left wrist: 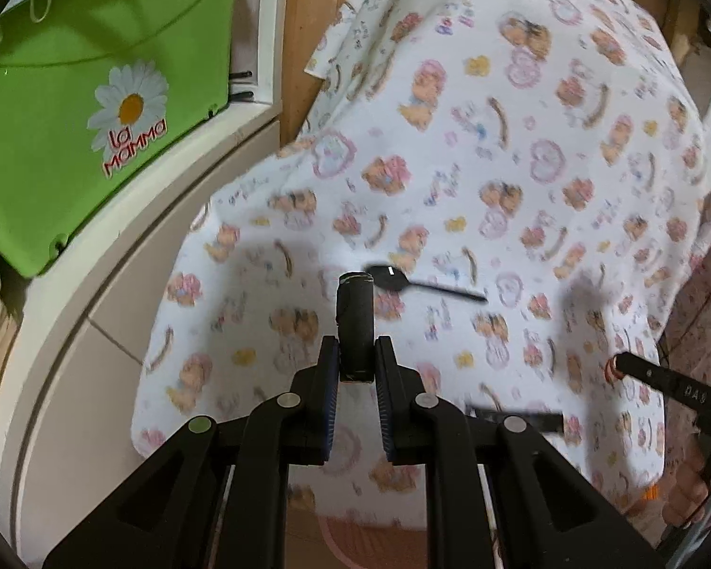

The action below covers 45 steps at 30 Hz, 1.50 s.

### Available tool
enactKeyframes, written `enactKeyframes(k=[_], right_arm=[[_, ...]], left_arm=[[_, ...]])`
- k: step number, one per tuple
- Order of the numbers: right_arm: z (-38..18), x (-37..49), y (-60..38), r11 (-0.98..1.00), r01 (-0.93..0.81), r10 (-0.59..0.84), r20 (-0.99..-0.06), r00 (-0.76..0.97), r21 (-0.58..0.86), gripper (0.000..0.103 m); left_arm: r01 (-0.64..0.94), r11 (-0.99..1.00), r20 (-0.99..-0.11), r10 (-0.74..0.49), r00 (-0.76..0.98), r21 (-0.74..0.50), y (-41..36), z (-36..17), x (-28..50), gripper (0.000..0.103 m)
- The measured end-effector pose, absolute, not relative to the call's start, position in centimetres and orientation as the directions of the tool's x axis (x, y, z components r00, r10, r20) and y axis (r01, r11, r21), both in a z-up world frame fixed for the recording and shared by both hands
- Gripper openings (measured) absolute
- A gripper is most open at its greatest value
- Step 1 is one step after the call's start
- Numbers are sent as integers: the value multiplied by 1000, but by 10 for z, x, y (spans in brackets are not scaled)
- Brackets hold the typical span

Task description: Collect trash

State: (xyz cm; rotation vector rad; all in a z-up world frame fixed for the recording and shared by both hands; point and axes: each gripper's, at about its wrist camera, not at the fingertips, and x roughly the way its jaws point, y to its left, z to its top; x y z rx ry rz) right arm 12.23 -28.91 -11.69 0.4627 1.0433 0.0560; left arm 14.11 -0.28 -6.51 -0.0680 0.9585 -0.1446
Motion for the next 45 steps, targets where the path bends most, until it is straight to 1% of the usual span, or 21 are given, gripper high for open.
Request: enactKeyframes(k=[3,6,11,15,20,23,26,27,29,33,36,41,45], right_arm=[[-108,106,-284,914,134,263,-811,523,383,10],[-101,89,-282,914,111,278,-801,531,391,10],[-96,60,-266,920,65,295,-791,536,388,10],[-86,33,-249,947,9,261,-783,564,322,10],[-82,4,-235,937,-39,308,-768,562,348,10],[-85,-7,-224,933,-64,330,-774,541,353,10],[-89,-9,-211,947,-91,308,-791,528,308,10],[-91,-9,-207,954,-98,292,-800,524,283,10],[-97,-7,-203,954,-105,294,-810,508,281,10],[-111,-6,-196,953,-116,302,-834,461,281,10],[-121,-5,-194,951,-118,307,-846,436,285,10],[-139,-2,-188,956,-108,292,-872,393,271,10],[-156,2,-188,959,-88,284,-891,354,270,10]], left_arm=[[91,989,-831,-149,536,-119,-7,-73,122,14],[101,985,-840,-174,514,-142,-11,-80,103,14],[134,984,-830,-172,531,-118,-17,-77,75,14],[161,973,-824,-227,519,-166,-16,-76,57,14],[167,975,-827,-215,519,-148,-18,-79,38,14],[179,968,-836,-241,494,-173,-20,-84,32,14],[203,964,-858,-247,451,-170,-26,-93,30,14],[214,958,-867,-265,421,-189,-28,-98,32,14],[231,940,-886,-318,337,-249,-32,-111,35,14],[237,927,-899,-350,262,-292,-37,-124,34,14],[256,923,-908,-349,233,-288,-44,-130,31,14],[267,929,-933,-310,185,-256,-55,-148,30,14],[247,942,-948,-272,168,-226,-56,-163,34,14]])
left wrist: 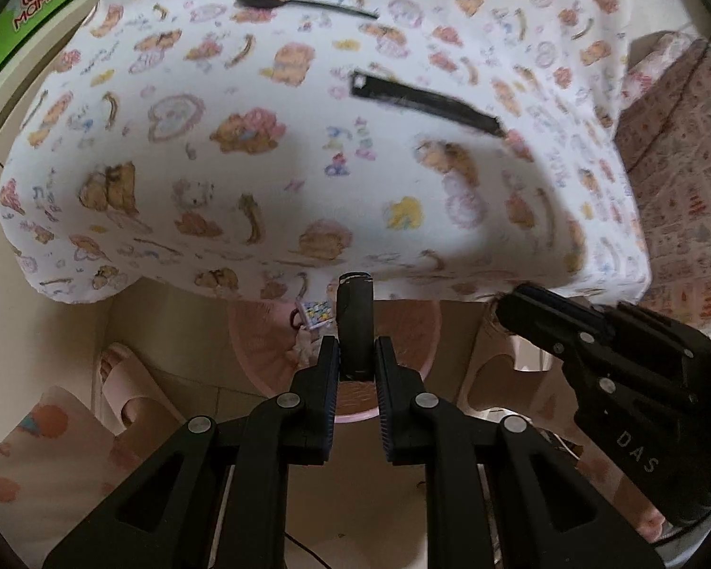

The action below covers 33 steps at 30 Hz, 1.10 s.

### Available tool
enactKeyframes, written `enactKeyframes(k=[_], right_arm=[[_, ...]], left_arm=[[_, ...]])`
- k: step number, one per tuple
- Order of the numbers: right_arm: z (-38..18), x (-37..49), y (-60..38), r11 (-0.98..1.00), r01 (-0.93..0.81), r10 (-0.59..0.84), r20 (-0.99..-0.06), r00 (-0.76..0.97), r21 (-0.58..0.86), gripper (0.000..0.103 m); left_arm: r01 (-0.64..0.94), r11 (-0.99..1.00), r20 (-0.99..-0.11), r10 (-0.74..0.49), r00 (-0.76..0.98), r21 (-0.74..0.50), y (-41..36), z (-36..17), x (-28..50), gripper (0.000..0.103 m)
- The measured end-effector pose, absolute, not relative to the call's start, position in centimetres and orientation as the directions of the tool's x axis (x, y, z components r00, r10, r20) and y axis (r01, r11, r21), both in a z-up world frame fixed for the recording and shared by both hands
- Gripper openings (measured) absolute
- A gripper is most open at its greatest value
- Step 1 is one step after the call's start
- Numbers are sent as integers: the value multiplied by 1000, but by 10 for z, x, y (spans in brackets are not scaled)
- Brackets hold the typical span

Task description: Collect trash

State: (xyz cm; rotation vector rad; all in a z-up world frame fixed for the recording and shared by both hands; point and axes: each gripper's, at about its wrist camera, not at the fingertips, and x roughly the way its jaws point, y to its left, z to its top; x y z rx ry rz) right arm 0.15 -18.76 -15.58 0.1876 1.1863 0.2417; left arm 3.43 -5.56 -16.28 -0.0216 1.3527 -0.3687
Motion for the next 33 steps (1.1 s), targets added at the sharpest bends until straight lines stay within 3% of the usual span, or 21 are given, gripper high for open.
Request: enactKeyframes(k=[6,15,21,28,33], right_arm=[[-190,10,-186,962,-39,270,-922,277,270,10],[-236,17,-173,983,-38,182,-965,190,178,11],[-247,18,-170,987,-42,157,-973,171,152,11],[-255,18,-175,987,-24,159,-974,159,157,11],[-256,19,-184,982,18,184,-973,138,188,12]], left_arm=[[223,948,-960,-256,112,-227,-55,-188,41,14],[256,960,-990,-130,63,-110,-70,-229,41,15],[278,951,-990,-143,5,-136,-75,-243,38,15],[307,948,-996,-92,12,-84,-75,-257,34,15],[281,955,-995,-100,-4,-97,-67,-263,35,27]])
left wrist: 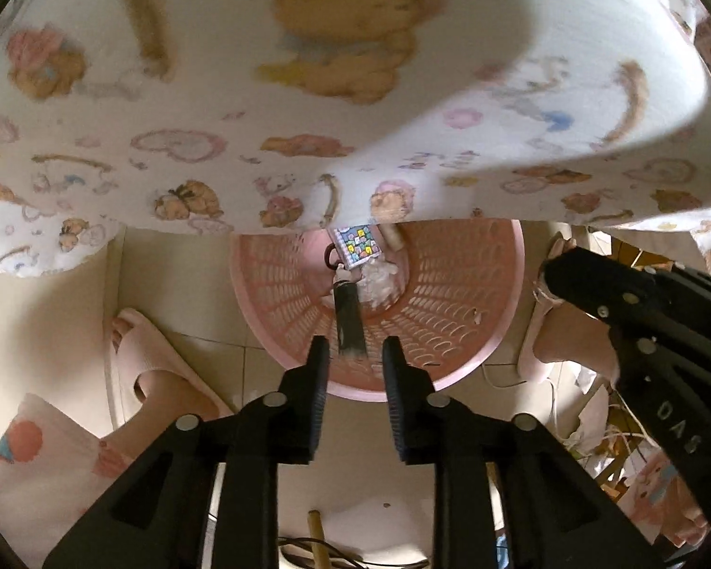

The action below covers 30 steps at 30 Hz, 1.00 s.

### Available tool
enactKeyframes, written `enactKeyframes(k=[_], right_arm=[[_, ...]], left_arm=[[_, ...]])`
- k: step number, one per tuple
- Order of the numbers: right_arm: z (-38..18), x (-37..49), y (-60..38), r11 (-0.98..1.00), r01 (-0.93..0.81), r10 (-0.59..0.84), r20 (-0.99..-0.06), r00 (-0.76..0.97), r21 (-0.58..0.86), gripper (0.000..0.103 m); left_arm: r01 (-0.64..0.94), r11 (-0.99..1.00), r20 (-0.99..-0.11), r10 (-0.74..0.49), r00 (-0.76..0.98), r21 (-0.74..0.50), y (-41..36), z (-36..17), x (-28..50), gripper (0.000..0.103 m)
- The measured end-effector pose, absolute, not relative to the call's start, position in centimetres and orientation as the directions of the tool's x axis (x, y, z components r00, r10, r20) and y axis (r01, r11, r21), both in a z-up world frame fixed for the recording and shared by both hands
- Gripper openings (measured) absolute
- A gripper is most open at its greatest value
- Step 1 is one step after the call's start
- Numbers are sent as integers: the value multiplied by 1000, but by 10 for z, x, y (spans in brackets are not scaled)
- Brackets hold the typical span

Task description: Collect trash

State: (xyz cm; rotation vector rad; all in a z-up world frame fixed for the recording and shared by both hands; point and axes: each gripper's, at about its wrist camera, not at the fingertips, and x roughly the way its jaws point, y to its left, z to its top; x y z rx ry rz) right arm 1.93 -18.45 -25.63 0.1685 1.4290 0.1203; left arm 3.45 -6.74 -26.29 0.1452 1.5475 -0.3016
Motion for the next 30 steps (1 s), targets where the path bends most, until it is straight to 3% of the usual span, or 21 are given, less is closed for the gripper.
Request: enactKeyframes(k=[1,3,7,9,17,30], right_arm=[[-258,20,-186,980,28,191,-972,135,197,13],[-259,22,-190,975,50,209,-970,127,217,19],[-255,21,-195,973,61,212,-967,138,222,23],[-251,21,-197,971,63,221,-964,148,232,28],[-216,14,-195,978,24,197,-950,242,208,29],[-164,-3,-197,965,-28,252,-895,368,260,29]], left_arm=[[270,958,-995,-97,-3,-94,-65,-263,35,31],[253,964,-996,-85,13,-79,-60,-260,37,52],[230,970,-994,-96,56,-81,-52,-248,41,62],[215,973,-992,-97,79,-78,-49,-240,42,74],[217,975,-976,-85,201,-41,-43,-203,45,80],[231,972,-937,-108,333,-30,-43,-163,40,81]])
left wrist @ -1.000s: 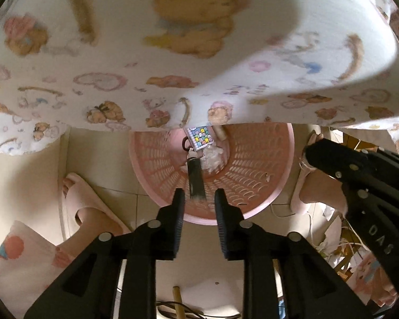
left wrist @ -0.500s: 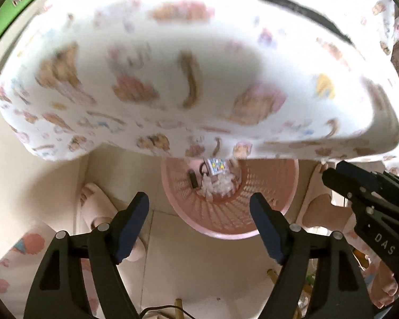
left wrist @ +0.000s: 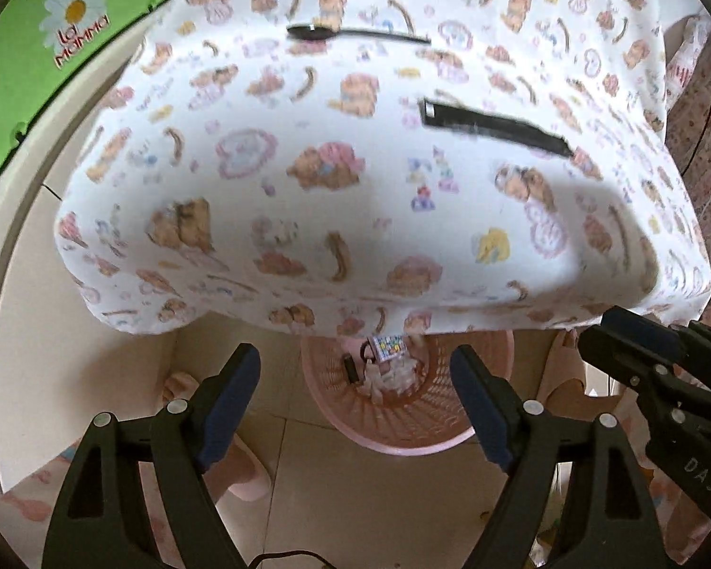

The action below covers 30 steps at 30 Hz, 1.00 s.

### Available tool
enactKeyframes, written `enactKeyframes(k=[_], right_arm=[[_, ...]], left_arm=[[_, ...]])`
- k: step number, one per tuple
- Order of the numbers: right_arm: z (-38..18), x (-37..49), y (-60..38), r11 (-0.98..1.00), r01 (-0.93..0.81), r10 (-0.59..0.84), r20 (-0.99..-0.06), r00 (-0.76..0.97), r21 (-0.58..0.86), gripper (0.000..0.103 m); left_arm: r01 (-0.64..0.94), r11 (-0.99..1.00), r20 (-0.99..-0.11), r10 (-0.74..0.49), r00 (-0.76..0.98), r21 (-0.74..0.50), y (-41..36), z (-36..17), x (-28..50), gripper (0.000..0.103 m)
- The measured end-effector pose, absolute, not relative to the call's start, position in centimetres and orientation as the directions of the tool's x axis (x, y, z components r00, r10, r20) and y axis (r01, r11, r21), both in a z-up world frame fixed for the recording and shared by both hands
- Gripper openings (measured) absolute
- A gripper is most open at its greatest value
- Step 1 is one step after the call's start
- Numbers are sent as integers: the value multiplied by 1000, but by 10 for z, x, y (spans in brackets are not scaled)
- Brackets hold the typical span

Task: Collect trash
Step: 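Raise both tools back over the table toward the black strip and spoon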

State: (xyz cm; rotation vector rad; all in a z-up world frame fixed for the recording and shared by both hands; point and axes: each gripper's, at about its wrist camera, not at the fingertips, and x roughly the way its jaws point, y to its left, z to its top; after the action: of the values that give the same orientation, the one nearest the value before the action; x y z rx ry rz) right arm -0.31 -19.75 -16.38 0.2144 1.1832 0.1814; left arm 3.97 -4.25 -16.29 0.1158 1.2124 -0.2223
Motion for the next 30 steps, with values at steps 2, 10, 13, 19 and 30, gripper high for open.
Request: enactKeyframes(k=[2,10,13,19,30], right_arm=[[-157,-4,-198,963,-27,258,-885,388,269,29],[-133,-7,-200,962,-44,258,-850,459,268,29],[-127,-6,-199,966,-67,252,-840,480,251,31],[-121,0,-201,966,-71,249,-827,504,248,35],[-116,38,-194,991,-46,128,-821,557,123,63]], left_arm=[[221,974,-930,-117,350,-39,-39,-156,41,81],[193,980,-904,-133,407,-57,-28,-130,37,81],[186,979,-897,-159,413,-89,-25,-120,34,81],[137,989,-876,-122,467,-64,-15,-110,41,84],[80,995,-845,2,535,52,-12,-100,56,89]])
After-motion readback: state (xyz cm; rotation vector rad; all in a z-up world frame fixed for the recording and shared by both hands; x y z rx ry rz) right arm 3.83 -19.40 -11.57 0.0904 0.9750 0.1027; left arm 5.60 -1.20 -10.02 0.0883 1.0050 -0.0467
